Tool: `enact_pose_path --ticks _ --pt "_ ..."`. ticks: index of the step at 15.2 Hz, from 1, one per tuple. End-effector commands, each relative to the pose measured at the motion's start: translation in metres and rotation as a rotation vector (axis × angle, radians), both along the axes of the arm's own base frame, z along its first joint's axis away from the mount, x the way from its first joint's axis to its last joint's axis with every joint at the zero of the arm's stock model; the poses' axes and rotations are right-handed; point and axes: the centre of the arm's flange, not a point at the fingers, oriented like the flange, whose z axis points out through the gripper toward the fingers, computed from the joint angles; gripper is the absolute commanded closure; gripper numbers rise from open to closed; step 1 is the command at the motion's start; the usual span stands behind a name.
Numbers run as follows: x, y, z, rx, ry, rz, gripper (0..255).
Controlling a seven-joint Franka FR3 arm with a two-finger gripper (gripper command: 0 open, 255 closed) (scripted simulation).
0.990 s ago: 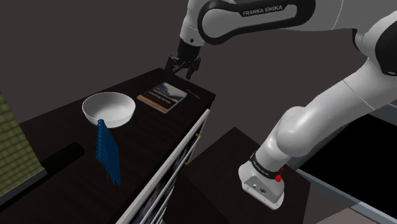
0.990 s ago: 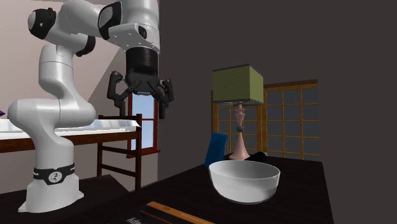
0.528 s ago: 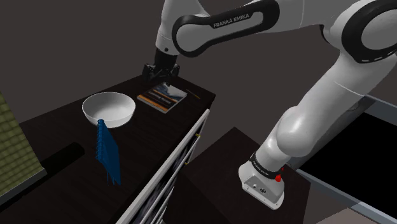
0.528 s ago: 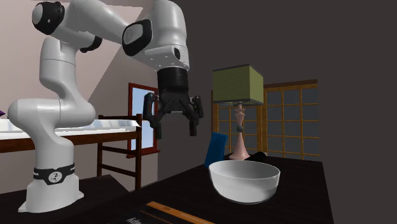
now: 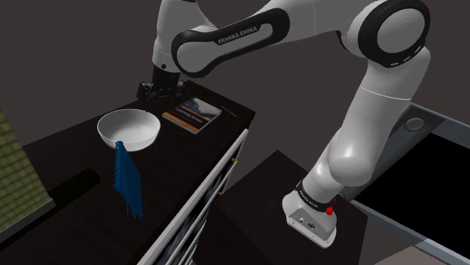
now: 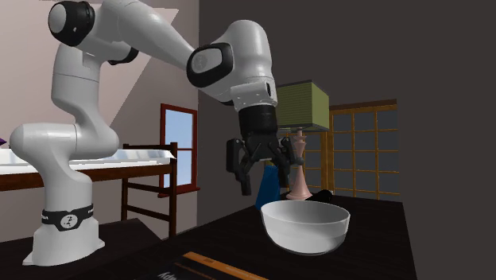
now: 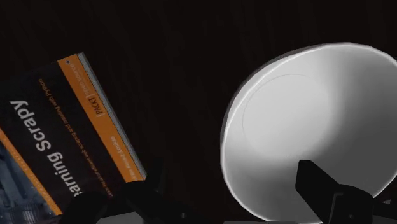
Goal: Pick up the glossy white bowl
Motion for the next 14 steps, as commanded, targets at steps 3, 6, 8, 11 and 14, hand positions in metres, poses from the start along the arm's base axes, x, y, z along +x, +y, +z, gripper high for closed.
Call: enact_pose_path --ticks 3,6,8,11,14 --pt "0.001 0.005 -0.02 0.002 -0.001 0.0 0" --pt "0.001 0.005 -0.039 0.002 -0.001 0.0 0" --pt "0.001 0.005 -0.039 0.002 -0.001 0.0 0" --pt "0.002 0.005 -0.039 0.002 -0.001 0.0 255" --pt "0.002 0.005 -0.039 0.002 -0.001 0.0 255"
